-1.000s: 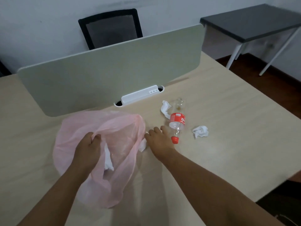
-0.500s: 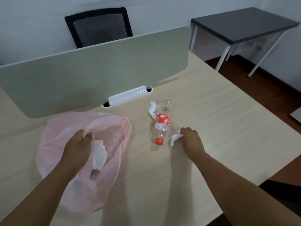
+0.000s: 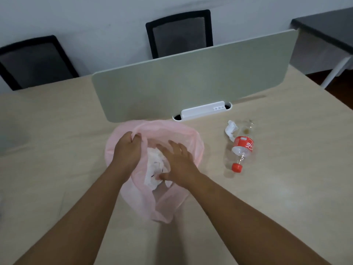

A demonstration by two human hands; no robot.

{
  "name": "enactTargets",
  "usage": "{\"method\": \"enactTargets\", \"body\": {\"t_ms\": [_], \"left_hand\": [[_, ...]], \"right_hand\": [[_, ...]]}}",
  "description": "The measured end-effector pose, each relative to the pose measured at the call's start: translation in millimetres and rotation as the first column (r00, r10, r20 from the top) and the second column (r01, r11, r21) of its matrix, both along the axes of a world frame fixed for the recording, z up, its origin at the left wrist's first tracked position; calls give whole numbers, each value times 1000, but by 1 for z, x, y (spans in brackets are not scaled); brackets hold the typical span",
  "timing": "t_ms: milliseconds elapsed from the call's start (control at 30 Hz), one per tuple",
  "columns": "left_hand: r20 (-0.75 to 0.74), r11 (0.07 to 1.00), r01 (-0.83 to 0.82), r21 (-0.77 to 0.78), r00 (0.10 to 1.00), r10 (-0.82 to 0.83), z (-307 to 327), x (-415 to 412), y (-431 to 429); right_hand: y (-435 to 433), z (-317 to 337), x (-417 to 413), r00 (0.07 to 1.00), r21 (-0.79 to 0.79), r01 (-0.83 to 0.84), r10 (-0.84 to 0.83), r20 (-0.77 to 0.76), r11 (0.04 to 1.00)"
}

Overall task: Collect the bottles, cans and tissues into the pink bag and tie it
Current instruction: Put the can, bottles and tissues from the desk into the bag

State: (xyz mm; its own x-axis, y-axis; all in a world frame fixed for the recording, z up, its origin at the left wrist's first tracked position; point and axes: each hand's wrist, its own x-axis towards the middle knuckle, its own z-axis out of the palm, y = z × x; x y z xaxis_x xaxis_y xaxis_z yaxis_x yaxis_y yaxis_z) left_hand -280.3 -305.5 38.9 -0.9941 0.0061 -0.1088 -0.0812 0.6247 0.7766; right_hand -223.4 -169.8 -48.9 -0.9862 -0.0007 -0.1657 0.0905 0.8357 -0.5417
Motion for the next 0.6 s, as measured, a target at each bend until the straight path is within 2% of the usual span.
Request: {"method": "enactTargets", "body": {"t_ms": [100,167,200,333,433,500,600], "left_hand": [[-13,1000,8,6,1000,-8,-2,-1,-1],[-20,1000,23,-10,1000,-23,-7,0,2],[-20,999,30,-18,999,-30,-10,2,4],[-29,993,92,-77,995,-95,-20,7,10],[-54,983,140,-117,988,-147,-23,10,15],[-51,982,139,-130,988,-146,-26,11,17],[-28,978,150,-142,987,-155,-30,13,18]], "right_hand": [[43,-14,17,961,189,261,-237,-141,947],[85,-23,25,898,313,436,-385,-214,844],[104,-26,27,885,381,466,-422,-197,799],[158,-22,0,872,542,436,-486,-58,718],[176,-26,-33,836,558,409,-542,89,722],[183,-36,-40,777,560,420,-602,184,714],[192,-48,-34,738,616,443,-655,162,651]]}}
